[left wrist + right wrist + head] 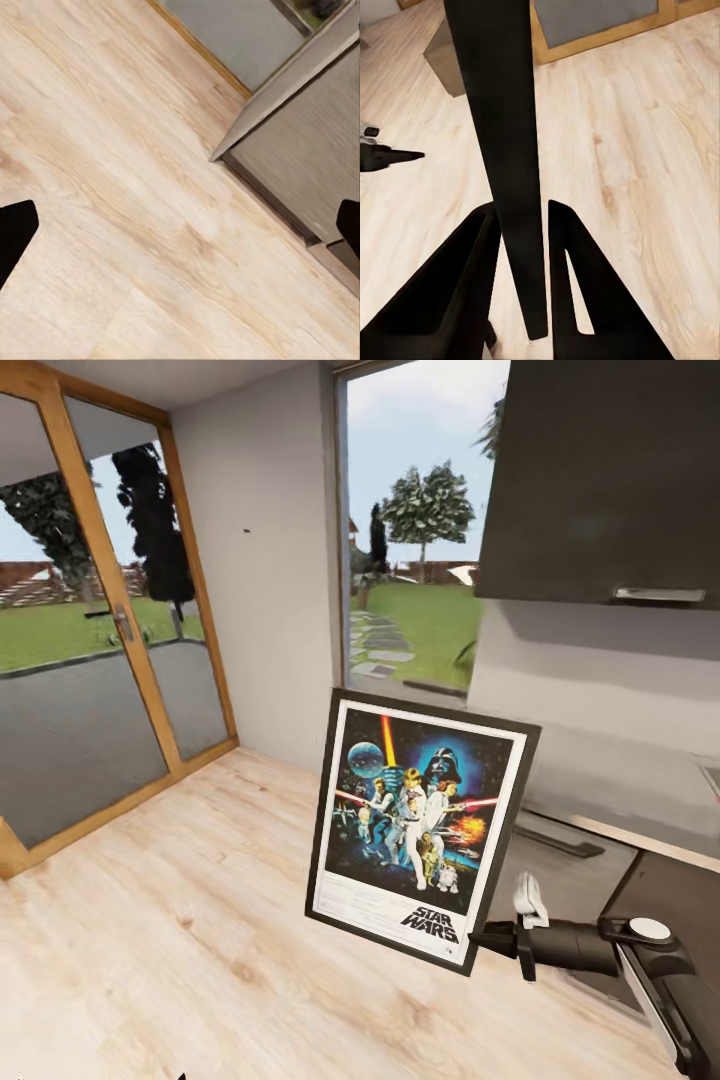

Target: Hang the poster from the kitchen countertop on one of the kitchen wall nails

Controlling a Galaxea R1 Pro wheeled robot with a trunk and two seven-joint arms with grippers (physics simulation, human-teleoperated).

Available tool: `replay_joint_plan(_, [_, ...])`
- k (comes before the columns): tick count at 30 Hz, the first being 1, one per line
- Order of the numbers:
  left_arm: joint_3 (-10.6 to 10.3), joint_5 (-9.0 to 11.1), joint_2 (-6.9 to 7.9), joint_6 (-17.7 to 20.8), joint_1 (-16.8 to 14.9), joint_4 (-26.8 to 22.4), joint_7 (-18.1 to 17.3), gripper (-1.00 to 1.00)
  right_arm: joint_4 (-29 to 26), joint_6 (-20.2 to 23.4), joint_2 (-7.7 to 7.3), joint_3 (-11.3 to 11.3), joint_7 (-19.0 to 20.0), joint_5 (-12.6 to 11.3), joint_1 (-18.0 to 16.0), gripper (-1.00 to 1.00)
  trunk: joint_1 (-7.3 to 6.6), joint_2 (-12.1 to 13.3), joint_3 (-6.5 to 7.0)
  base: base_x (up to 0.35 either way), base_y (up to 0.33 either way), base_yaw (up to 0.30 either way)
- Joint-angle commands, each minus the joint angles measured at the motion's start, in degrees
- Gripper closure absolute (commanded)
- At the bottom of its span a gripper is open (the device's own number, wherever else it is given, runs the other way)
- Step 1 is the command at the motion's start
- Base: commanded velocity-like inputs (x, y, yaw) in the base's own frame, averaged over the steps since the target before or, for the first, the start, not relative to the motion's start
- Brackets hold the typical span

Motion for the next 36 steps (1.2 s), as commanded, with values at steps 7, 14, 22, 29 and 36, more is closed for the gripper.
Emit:
replay_joint_plan(7, [-0.6,0.5,-4.08,-0.3,-0.1,0.0,16.1,-1.0,0.0,0.7,-0.01,0.0,0.2,-0.1,0.0,1.0,0.07,-0.1,-0.13,0.219,0.075,0.288])
replay_joint_plan(14, [-0.8,0.3,-4.44,-0.3,-0.1,-0.1,17.6,-1.0,0.0,0.7,-0.01,0.0,0.2,-0.1,0.0,1.0,0.07,-0.1,-0.13,0.13,0.078,0.288])
replay_joint_plan(22, [-0.8,0.2,-4.45,-0.2,-0.1,-0.1,17.6,-1.0,0.0,0.7,-0.01,0.0,0.3,-0.1,0.0,1.0,0.07,-0.1,-0.13,0.257,0.211,0.285])
replay_joint_plan(29, [-0.8,0.2,-4.45,-0.2,-0.1,-0.1,17.6,-1.0,0.0,0.7,-0.01,0.0,0.2,-0.1,0.0,1.0,0.07,-0.1,-0.13,0.269,0.232,0.087])
replay_joint_plan(36, [-0.8,0.2,-4.45,-0.2,-0.1,-0.2,17.6,-1.0,0.1,0.7,-0.01,-0.1,0.2,-0.2,0.0,1.0,0.07,-0.1,-0.13,0.271,0.234,0.008])
